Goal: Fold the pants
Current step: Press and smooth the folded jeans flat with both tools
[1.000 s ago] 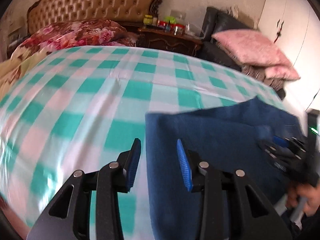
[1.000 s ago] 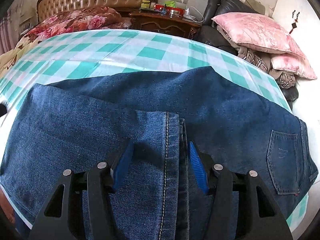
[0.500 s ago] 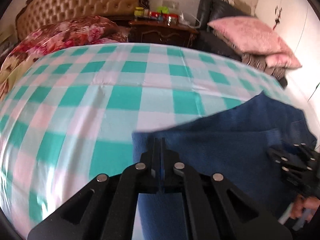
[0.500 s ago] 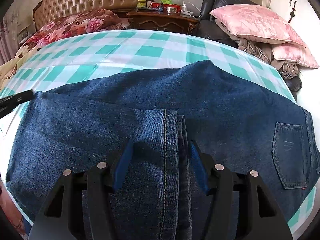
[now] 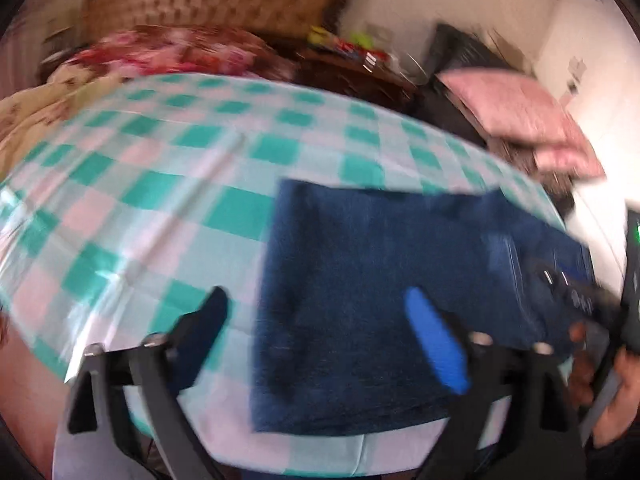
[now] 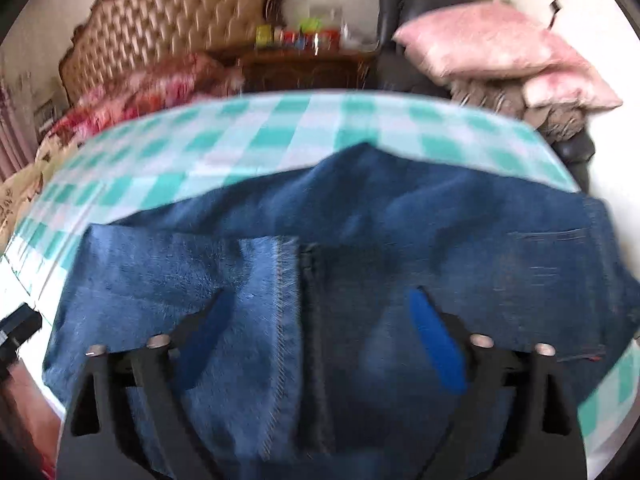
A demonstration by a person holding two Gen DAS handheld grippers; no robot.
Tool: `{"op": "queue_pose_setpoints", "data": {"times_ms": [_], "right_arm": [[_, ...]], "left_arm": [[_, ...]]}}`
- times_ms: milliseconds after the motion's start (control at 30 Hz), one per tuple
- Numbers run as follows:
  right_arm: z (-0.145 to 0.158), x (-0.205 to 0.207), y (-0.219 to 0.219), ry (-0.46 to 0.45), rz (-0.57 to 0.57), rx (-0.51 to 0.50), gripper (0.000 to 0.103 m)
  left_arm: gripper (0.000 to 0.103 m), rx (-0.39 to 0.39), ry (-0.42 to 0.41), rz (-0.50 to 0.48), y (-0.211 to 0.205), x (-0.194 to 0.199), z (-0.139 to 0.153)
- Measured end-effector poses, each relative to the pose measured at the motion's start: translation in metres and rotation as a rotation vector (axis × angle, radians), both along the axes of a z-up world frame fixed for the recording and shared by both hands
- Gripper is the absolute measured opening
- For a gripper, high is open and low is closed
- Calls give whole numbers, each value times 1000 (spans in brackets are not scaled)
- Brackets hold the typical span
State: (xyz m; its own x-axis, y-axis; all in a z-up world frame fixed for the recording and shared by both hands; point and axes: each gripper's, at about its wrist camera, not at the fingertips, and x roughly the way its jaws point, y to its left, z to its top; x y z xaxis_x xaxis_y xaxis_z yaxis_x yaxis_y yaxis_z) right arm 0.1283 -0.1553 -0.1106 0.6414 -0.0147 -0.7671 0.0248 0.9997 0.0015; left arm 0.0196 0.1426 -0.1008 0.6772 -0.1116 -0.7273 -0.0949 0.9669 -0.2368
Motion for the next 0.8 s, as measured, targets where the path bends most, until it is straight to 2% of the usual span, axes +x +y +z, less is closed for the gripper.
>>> {"op": "queue_pose_setpoints", "data": {"times_ms": [67,100,167,233,267,333,367,400,467,500,533,567,600,700,800], "right_arm": [[-5,-10,-7,32,-34,-8,89],[-6,-18,-12,16,-30,9,89],[-7,-33,-15,-40,-1,-12,89],[-7,-42,-10,-70,61,-44,90],[-8,-43,-8,-71,83,-37,90],[-9,-41,-5,-45,114,12,90],[-8,-39,-2,-39,144,67,90],[-8,-38,1,-40,161,77,89],[-13,-34,11,-22,163,23,88],[-17,-31,14,3,163,10,79],[-22,-27,15,37,161,27,61],[-28,-25,14,74,157,54,53],[-30,-25,13,85,151,59,47],[-28,-30,24,78,155,8,42],[-29,-35,34,82,150,-13,39]], "left_arm": [[98,-6,18,32,6,-8,0],[98,15,22,38,7,-14,-1],[99,37,13,-18,5,-25,-4],[96,107,70,-28,1,-29,-17],[95,108,95,-30,2,-30,-22],[71,81,133,-29,7,-28,-34],[67,78,138,-27,9,-27,-37],[67,66,137,-28,10,-27,-38],[64,13,153,-35,17,-23,-42],[56,1,148,-34,19,-23,-42],[37,-5,150,-37,21,-22,-42],[25,-33,155,-65,22,-21,-42],[19,-71,157,-84,23,-18,-43],[15,-37,154,-122,23,-10,-43],[13,-97,150,-105,35,0,-46]]}}
